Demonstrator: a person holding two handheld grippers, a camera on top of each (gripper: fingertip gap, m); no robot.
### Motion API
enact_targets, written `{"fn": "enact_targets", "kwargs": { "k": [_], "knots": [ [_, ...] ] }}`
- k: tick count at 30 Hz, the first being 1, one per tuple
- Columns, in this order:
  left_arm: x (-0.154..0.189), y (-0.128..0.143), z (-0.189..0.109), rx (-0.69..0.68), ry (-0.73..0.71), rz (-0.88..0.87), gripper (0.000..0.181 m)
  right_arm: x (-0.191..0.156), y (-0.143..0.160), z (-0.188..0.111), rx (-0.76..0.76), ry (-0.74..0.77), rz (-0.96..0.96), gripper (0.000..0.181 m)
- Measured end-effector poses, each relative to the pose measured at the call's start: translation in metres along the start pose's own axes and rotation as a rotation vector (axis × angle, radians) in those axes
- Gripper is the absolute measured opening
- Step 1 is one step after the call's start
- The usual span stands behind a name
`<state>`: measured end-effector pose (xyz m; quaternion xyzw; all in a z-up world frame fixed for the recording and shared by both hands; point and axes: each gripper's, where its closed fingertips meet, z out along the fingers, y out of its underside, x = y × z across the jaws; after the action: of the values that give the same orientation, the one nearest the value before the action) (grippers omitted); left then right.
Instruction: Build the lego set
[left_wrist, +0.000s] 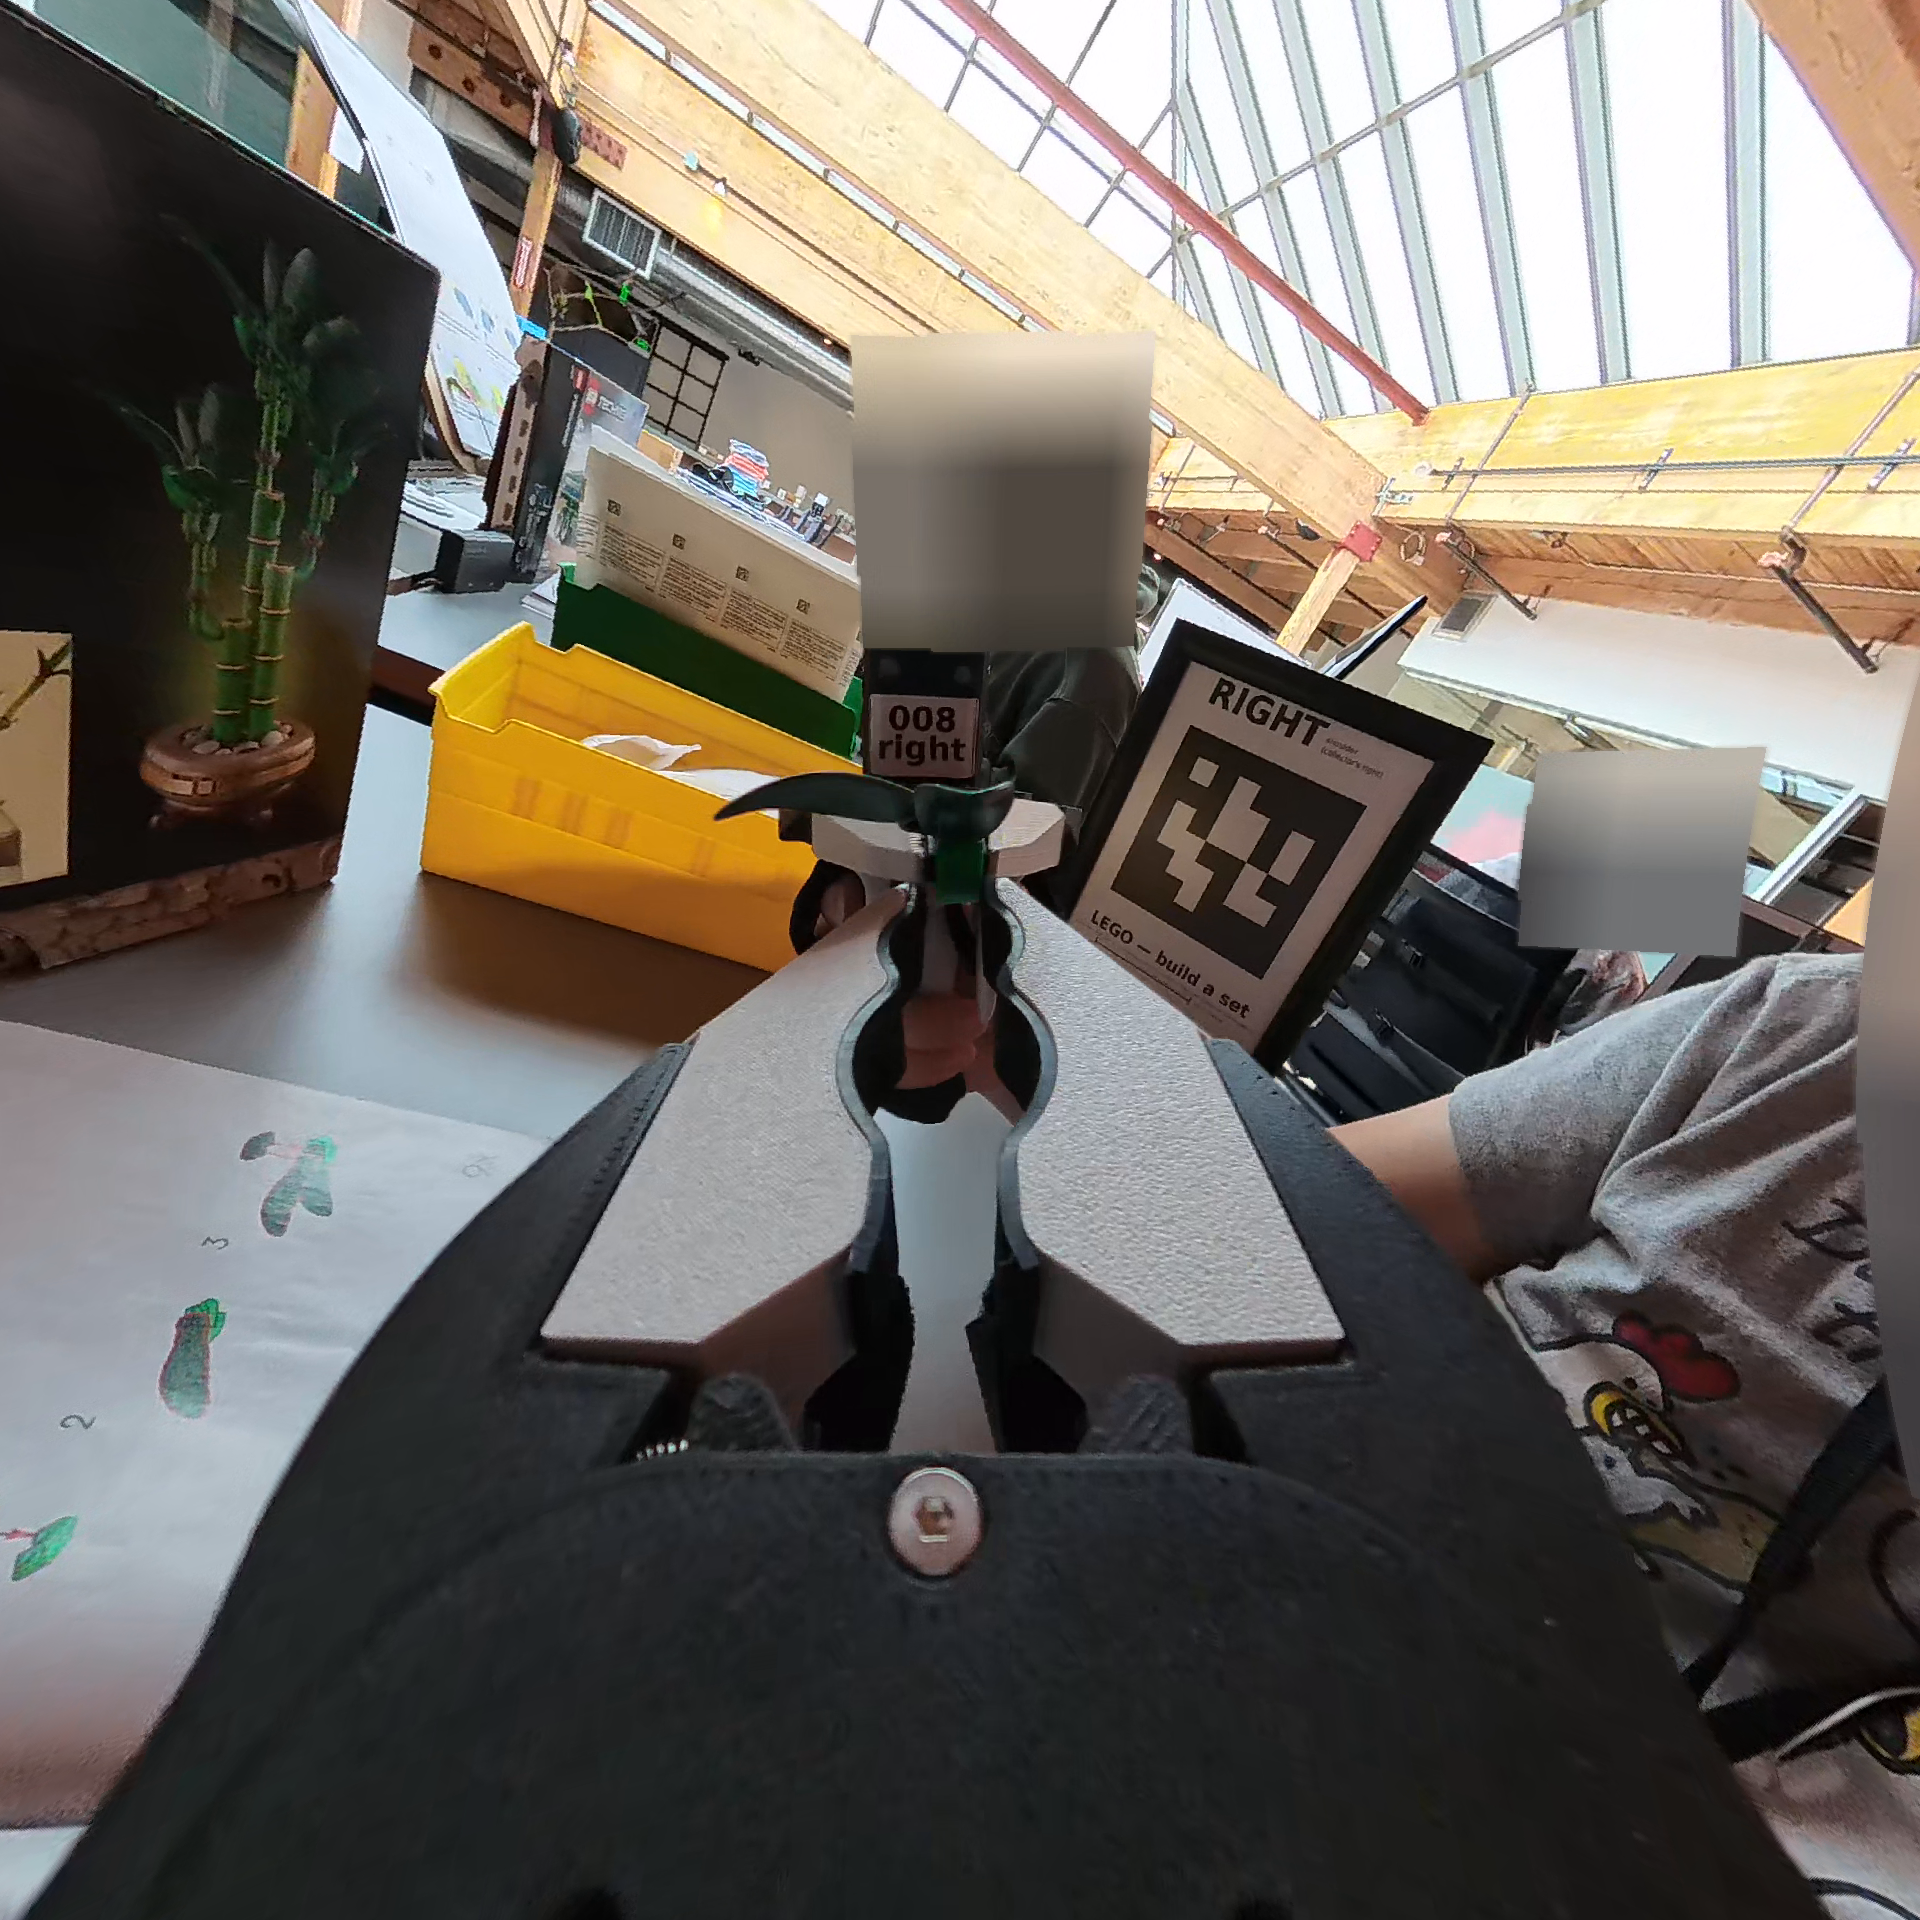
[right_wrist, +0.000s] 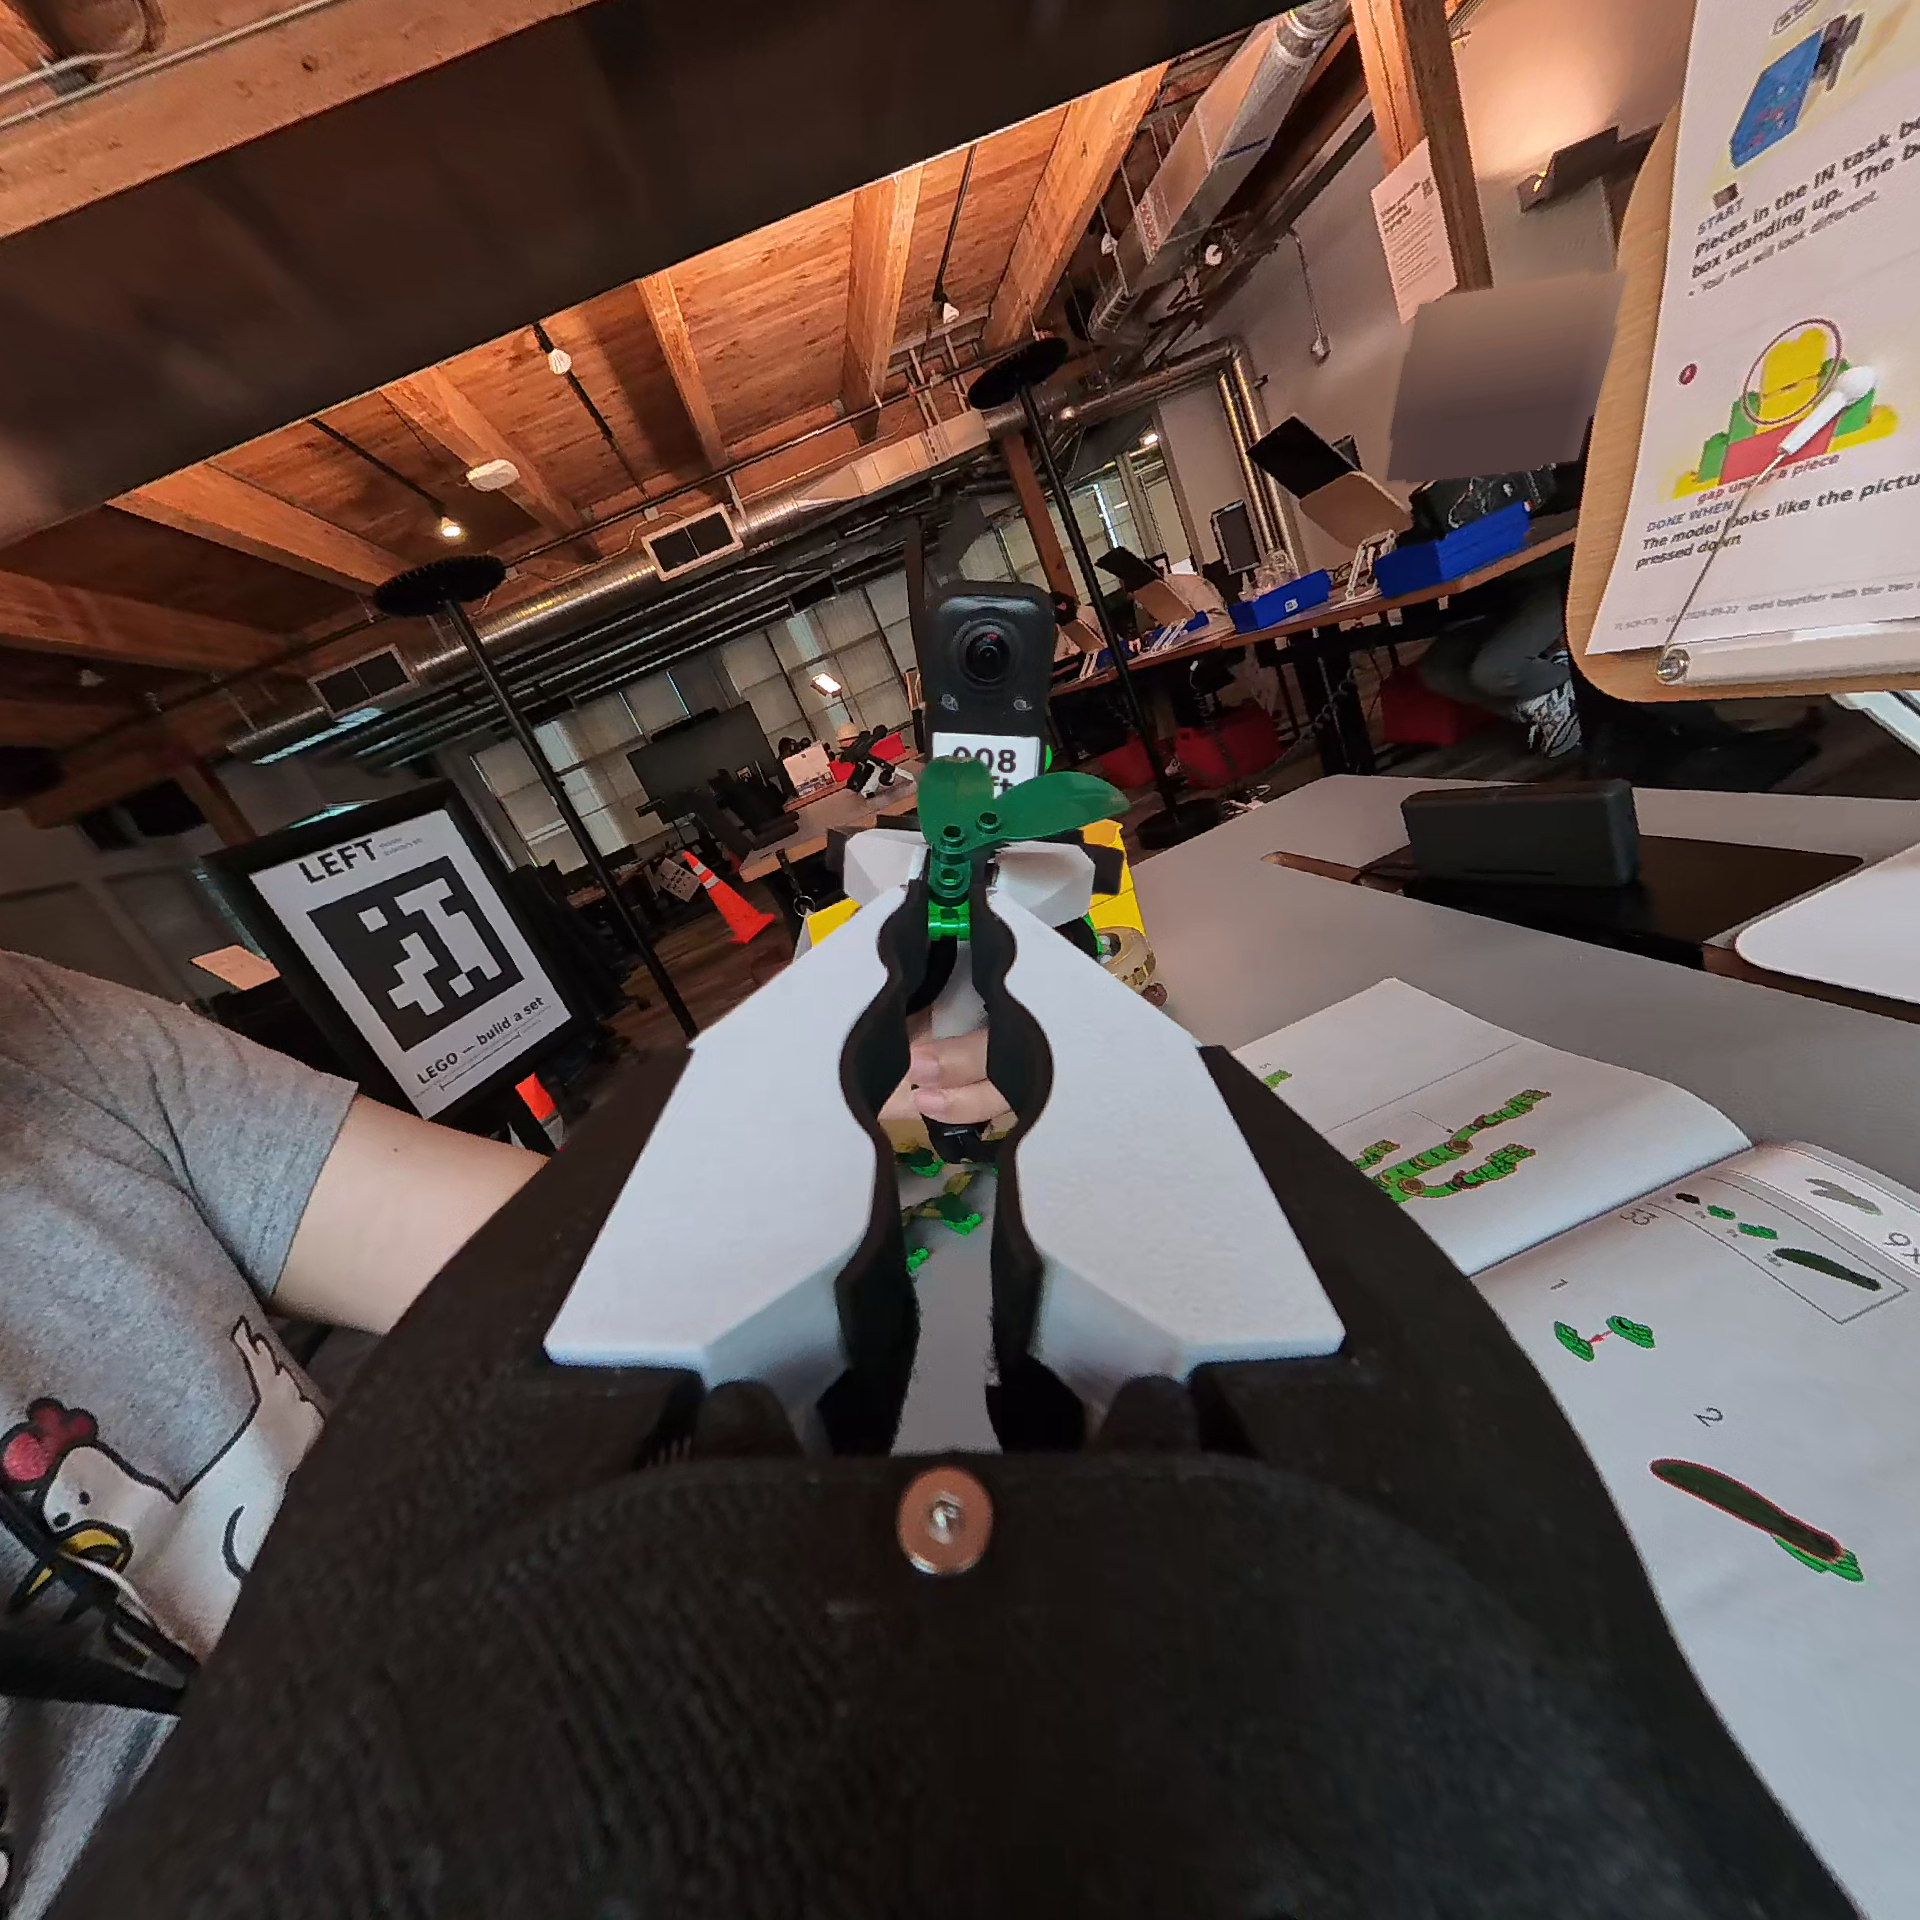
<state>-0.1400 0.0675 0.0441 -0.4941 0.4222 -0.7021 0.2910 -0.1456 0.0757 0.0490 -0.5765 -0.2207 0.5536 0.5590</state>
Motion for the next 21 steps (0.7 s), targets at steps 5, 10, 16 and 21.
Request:
{"fn": "enact_targets", "kwargs": {
  "k": [5, 10, 16, 21],
  "knots": [
    [0.001, -0.001, 0.000, 0.006, 0.002, 0.004, 0.008, -0.001, -0.001, 0.000, -0.002, 0.002, -0.010, 0.006],
    [0.002, -0.010, -0.005, 0.053, 0.015, -0.008, 0.008, -0.001, 0.001, -0.001, -0.019, 0.020, -0.034, 0.006],
    [0.001, -0.006, -0.003, 0.026, -0.010, 0.031, 0.006, 0.000, 0.002, 0.001, -0.012, 0.016, -0.028, 0.006],
    [-0.004, -0.004, -0.004, 0.012, -0.045, 0.040, 0.005, 0.005, 0.003, 0.001, -0.013, 0.044, -0.072, 0.006]
  ]
}}
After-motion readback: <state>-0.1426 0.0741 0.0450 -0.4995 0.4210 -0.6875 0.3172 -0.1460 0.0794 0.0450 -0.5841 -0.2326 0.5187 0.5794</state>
